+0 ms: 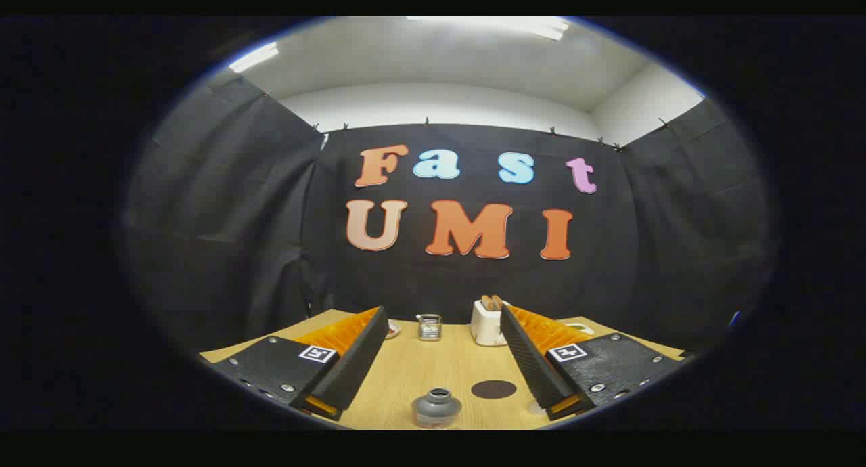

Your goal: Take the bottle from table, then pour the juice into the cup, finally place the bottle on the coaster

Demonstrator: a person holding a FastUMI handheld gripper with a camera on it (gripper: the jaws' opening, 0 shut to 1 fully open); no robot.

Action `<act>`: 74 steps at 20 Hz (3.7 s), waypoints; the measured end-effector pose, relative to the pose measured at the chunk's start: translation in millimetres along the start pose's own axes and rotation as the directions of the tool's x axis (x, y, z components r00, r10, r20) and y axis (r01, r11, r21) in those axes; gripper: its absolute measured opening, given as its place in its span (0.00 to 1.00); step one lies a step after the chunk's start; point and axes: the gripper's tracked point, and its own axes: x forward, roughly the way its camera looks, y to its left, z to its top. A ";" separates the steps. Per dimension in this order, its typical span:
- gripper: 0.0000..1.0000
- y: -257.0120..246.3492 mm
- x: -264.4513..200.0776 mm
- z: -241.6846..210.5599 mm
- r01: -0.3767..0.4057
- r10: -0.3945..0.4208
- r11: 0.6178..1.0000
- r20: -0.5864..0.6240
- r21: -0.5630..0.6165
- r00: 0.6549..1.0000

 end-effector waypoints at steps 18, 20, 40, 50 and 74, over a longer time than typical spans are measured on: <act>0.97 -21.5 15.5 -22.8 0.005 -0.005 1.000 -0.040 0.001 0.999; 0.97 -24.5 12.2 -27.5 0.011 -0.010 1.000 -0.037 0.030 0.999; 0.97 -0.9 -20.5 -204.7 0.037 -0.028 0.999 -0.251 0.028 0.968; 0.80 2.1 -20.1 -255.6 0.036 -0.009 0.996 -0.328 0.076 0.945; 0.75 -16.7 13.2 -222.0 0.176 0.078 0.659 -0.299 0.731 0.951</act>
